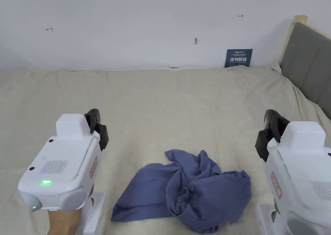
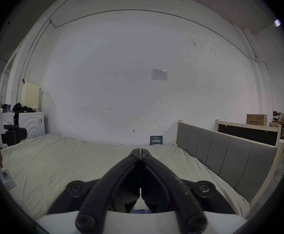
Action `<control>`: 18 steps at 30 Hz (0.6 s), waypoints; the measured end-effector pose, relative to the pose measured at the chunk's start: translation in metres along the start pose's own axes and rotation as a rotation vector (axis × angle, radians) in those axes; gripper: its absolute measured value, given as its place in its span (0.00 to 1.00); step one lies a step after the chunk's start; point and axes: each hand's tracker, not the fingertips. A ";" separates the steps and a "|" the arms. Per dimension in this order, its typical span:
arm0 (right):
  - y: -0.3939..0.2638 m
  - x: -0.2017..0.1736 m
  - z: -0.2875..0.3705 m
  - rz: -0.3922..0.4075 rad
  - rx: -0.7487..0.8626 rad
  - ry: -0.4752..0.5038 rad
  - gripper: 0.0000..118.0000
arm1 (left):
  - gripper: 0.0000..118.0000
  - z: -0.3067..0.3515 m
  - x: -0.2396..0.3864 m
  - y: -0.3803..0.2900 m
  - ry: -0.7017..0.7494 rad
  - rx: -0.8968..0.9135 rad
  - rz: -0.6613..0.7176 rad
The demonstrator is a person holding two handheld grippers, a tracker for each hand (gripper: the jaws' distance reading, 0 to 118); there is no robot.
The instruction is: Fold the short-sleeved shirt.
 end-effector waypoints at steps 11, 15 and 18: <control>-0.007 0.000 -0.003 -0.003 -0.017 0.009 0.01 | 0.00 -0.029 0.012 -0.042 -0.050 -0.394 0.005; -0.014 0.001 -0.006 -0.005 -0.037 0.008 0.01 | 0.00 -0.045 0.009 -0.091 -0.095 -0.637 0.107; -0.019 0.001 -0.009 -0.002 -0.054 0.010 0.01 | 0.00 -0.051 0.009 -0.127 -0.100 -0.749 0.170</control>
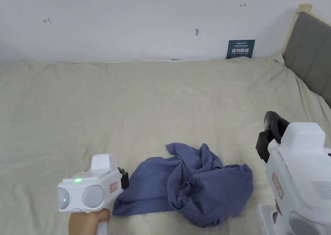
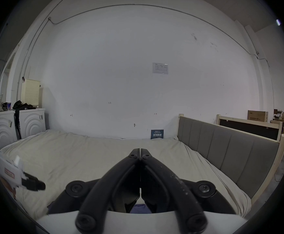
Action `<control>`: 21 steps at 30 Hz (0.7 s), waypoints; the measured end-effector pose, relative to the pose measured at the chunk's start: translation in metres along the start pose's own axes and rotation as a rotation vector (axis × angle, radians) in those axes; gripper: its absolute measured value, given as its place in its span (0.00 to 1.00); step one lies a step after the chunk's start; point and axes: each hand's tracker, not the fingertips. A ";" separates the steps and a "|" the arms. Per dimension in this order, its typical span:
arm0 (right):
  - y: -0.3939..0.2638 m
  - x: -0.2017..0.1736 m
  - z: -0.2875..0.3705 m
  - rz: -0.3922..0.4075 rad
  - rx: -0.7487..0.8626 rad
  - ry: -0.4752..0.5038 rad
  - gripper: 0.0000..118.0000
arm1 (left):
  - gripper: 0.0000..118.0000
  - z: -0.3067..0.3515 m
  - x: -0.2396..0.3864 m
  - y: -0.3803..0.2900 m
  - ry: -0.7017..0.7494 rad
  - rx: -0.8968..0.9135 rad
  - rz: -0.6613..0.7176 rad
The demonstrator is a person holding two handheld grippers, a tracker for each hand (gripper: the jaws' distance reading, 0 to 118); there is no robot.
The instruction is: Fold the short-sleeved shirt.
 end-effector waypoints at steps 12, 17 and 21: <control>-0.019 0.009 -0.016 0.005 -0.071 -0.003 0.01 | 0.86 -0.069 -0.004 -0.040 0.110 -0.205 -0.026; -0.026 0.015 -0.025 0.002 -0.098 -0.015 0.01 | 0.51 -0.097 -0.003 -0.054 0.129 -0.253 -0.072; -0.037 0.021 -0.037 -0.019 -0.154 -0.024 0.02 | 0.06 -0.081 0.003 -0.052 0.114 -0.208 -0.096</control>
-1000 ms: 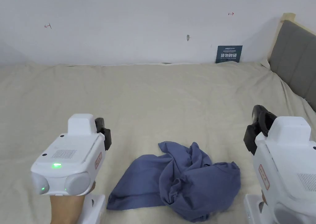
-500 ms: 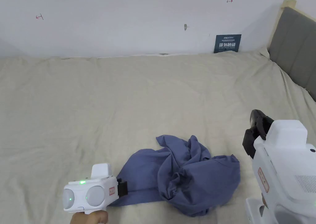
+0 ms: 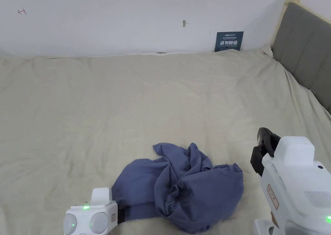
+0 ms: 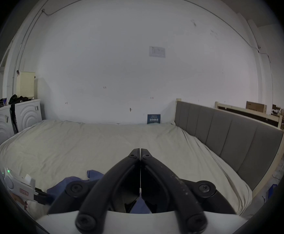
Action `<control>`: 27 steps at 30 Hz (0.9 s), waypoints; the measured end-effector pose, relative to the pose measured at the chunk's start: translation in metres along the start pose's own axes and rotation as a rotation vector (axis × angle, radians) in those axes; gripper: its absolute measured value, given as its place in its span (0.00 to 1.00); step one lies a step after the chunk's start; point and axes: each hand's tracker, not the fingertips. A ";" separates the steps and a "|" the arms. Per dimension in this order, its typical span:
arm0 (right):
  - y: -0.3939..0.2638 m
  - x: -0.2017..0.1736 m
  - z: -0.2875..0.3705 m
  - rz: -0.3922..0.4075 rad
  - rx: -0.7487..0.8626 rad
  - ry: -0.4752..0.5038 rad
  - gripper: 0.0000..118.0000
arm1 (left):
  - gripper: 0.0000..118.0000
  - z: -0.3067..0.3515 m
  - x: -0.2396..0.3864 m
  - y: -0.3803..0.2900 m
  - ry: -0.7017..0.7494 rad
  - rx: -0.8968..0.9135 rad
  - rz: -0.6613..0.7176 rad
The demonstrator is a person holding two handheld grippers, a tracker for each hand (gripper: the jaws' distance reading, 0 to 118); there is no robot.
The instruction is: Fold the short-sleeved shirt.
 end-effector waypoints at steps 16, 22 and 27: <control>-0.102 0.024 -0.192 -0.047 -0.717 0.049 0.85 | 0.04 0.050 -0.011 0.026 -0.157 0.160 0.024; -0.133 0.019 -0.204 -0.057 -0.809 0.076 0.50 | 0.04 0.048 -0.010 0.026 -0.160 0.153 0.003; -0.143 0.030 -0.207 -0.092 -0.813 0.117 0.04 | 0.04 0.045 -0.015 0.025 -0.168 0.149 0.020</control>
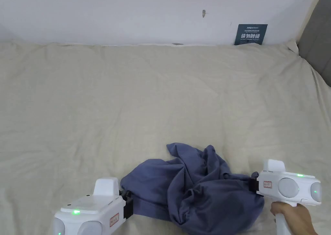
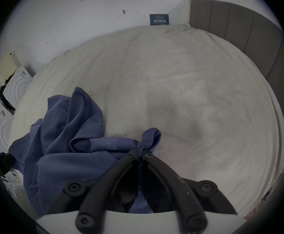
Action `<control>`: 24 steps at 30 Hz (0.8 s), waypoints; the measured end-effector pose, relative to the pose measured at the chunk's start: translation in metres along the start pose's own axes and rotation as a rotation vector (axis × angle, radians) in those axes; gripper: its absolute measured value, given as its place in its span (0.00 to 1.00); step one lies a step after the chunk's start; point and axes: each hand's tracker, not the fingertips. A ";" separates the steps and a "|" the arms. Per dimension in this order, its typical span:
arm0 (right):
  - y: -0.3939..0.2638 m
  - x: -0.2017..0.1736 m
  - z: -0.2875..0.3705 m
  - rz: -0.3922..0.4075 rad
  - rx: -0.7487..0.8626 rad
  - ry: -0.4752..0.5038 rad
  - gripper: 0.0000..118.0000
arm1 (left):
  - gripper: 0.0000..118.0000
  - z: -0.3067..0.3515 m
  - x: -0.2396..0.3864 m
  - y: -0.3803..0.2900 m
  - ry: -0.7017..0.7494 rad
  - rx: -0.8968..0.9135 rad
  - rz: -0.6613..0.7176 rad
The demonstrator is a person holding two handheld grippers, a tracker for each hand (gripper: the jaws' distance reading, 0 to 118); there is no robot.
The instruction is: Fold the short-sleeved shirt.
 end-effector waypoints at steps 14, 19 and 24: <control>0.102 -0.041 0.199 0.128 0.497 -0.017 0.04 | 0.04 0.063 -0.043 0.132 -0.006 0.286 0.125; 0.160 -0.053 0.244 0.141 0.610 -0.038 0.04 | 0.04 0.095 -0.064 0.227 0.084 0.428 0.108; 0.218 -0.072 0.272 0.147 0.723 -0.066 0.04 | 0.04 0.127 -0.077 0.315 0.083 0.506 0.167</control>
